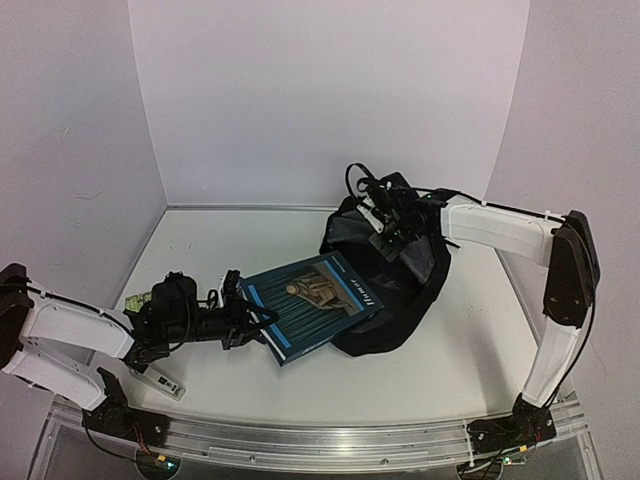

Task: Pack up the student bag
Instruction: Place the book in the student bag.

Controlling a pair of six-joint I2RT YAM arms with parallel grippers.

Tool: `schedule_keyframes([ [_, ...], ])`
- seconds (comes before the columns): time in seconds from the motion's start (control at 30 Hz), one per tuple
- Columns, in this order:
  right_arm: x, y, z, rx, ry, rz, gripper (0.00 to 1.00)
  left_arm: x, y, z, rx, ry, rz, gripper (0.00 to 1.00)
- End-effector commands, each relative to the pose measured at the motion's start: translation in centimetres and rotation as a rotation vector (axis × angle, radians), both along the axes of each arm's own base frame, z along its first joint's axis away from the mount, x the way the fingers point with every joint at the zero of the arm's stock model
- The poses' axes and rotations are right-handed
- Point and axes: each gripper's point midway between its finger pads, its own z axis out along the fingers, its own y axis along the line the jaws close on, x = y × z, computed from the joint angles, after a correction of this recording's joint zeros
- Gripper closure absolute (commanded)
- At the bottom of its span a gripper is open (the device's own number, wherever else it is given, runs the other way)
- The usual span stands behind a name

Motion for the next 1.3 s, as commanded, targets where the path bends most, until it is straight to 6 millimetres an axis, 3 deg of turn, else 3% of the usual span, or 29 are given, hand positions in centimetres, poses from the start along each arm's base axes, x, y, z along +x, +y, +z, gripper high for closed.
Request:
schedule_keyframes([
  [0.0, 0.3, 2.0, 4.6, 0.144, -0.074, 0.014, 1.0, -0.8, -2.6, 5.5, -0.13, -0.115, -0.111, 0.97],
  [0.1, 0.2, 2.1, 4.5, 0.151, -0.061, 0.019, 1.0, -0.5, -3.0, 5.5, -0.126, -0.104, -0.108, 0.97],
  [0.33, -0.6, 2.1, 4.9, 0.185, -0.045, 0.021, 1.0, 3.1, -2.9, 2.8, -0.068, -0.041, 0.074, 0.99],
  [0.5, -1.6, 1.9, 5.1, 0.205, -0.019, 0.032, 1.0, 6.0, -3.1, 3.9, -0.107, -0.085, 0.199, 0.99],
  [0.73, -2.8, 2.6, 5.8, 0.257, 0.022, 0.066, 1.0, 9.3, -8.4, 6.4, -0.3, -0.137, 0.161, 0.98],
  [0.9, -3.1, 2.8, 6.2, 0.275, 0.029, 0.083, 1.0, 11.4, -11.2, 5.3, -0.376, -0.123, 0.162, 0.96],
  [1.13, -3.8, 3.0, 6.1, 0.294, 0.047, 0.101, 1.0, 14.2, -14.2, 4.0, -0.347, -0.105, 0.183, 0.88],
  [1.27, -3.9, 3.0, 6.1, 0.303, 0.053, 0.1, 1.0, 15.8, -15.7, 2.2, -0.321, -0.048, 0.206, 0.85],
])
